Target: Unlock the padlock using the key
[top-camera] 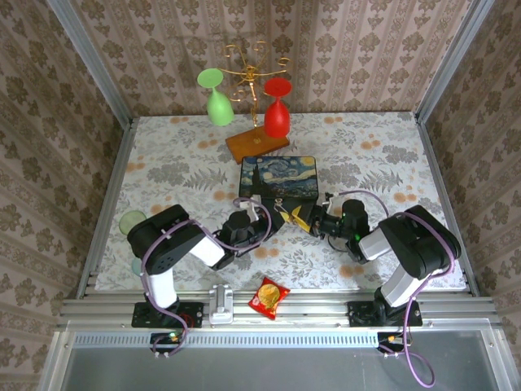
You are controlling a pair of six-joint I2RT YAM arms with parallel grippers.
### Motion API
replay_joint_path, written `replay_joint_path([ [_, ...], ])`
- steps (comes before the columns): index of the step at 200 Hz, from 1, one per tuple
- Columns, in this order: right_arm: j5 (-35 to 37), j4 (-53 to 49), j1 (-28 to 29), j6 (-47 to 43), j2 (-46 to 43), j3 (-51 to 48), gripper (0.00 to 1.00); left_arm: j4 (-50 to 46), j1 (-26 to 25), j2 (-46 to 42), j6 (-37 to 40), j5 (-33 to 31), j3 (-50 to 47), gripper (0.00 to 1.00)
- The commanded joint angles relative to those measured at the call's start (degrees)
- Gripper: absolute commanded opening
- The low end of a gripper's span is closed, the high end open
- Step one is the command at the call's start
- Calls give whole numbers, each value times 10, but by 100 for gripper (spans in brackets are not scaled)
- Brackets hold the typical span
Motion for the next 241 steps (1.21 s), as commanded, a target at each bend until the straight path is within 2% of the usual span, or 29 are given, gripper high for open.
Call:
replay_joint_path([
  [1, 33, 5, 21, -3, -23, 0, 46, 15, -16, 20, 15, 12, 11, 0],
  [16, 54, -12, 28, -13, -28, -5, 48, 32, -13, 27, -6, 14, 11, 0],
  [34, 62, -31, 29, -30, -35, -10, 50, 23, -10, 13, 3, 19, 19, 0],
  [56, 56, -68, 26, -60, -61, -16, 50, 24, -2, 6, -3, 25, 19, 0],
  [95, 6, -205, 25, -178, -121, 0, 48, 28, 6, 2, -9, 24, 8, 0],
  [113, 13, -293, 25, -240, -140, 10, 49, 28, 5, -4, -11, 23, 8, 0],
  [141, 17, -306, 24, -263, -133, 10, 50, 28, 4, -8, -11, 24, 8, 0],
  [194, 8, -251, 26, -266, -98, 8, 34, 28, 1, -13, -11, 22, 5, 0],
  [241, 0, -230, 30, -264, -80, 17, 12, 27, -12, -3, -11, 15, 14, 0],
])
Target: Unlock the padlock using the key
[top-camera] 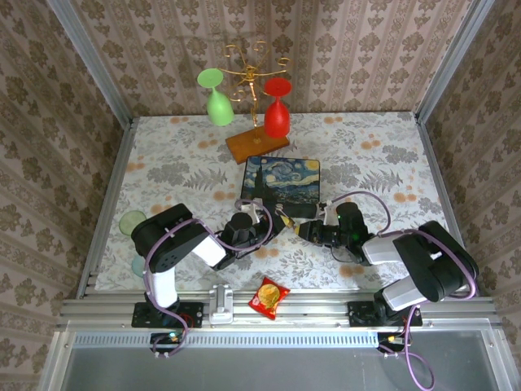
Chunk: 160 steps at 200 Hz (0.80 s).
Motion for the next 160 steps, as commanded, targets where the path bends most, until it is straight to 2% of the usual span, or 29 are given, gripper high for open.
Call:
replay_joint_path([
  [1, -17, 29, 7, -7, 14, 18, 12, 44, -12, -15, 3, 2, 12, 0],
  [42, -20, 77, 7, 8, 36, 19, 11, 45, -17, -13, -1, 4, 13, 0],
  [60, -13, 83, 9, -1, 39, 20, 15, 45, -17, -17, -3, 3, 10, 0],
  [141, 70, -19, 23, -80, -25, 25, 17, 46, -24, -15, -9, 0, 14, 0],
  [160, 122, -62, 33, -108, -50, 29, 16, 46, -26, -18, -12, -1, 13, 0],
])
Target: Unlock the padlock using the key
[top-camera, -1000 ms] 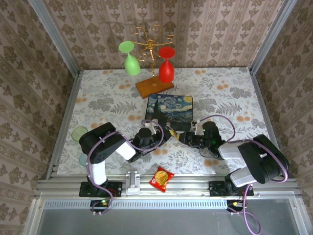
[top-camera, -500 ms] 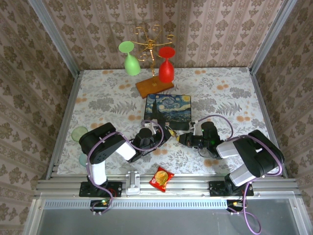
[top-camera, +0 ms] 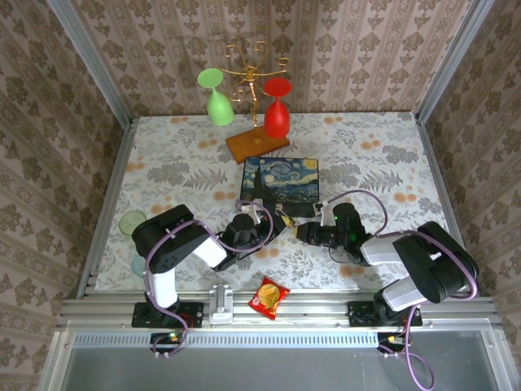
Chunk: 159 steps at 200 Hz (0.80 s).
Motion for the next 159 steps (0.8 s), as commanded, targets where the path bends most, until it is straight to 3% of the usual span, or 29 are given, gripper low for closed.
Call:
replay_joint_path([
  [1, 83, -48, 12, -54, -35, 25, 16, 44, -15, -18, -4, 22, 12, 0],
  [29, 160, -146, 40, -117, -82, 45, 18, 44, -17, -22, -4, 17, 10, 0],
  [63, 128, -170, 32, -124, -64, 56, 23, 44, -13, -26, -2, 14, 5, 0],
  [88, 106, -157, 8, -101, -56, 40, 34, 42, -2, -32, 6, 12, -6, 0],
  [118, 201, -251, 28, -141, -107, 43, 45, 41, 4, -31, 8, 16, -8, 0],
  [159, 231, -289, 39, -168, -132, 45, 44, 43, 4, -22, 7, 17, -7, 0],
])
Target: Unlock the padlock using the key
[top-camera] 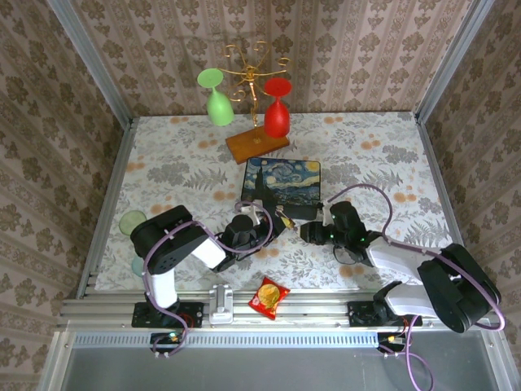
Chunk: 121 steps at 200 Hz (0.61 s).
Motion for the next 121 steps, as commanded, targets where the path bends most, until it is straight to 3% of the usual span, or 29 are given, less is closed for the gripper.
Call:
replay_joint_path([
  [1, 50, -44, 13, -29, -18, 4, 44, 43, 3, -14, 11, 10, 0, 0],
  [48, 197, -46, 104, -92, -39, 3, 45, 42, 3, -16, 13, 7, -3, 0],
  [121, 349, 12, 216, -194, 69, 44, 47, 41, 2, -29, 11, 11, -8, 0],
])
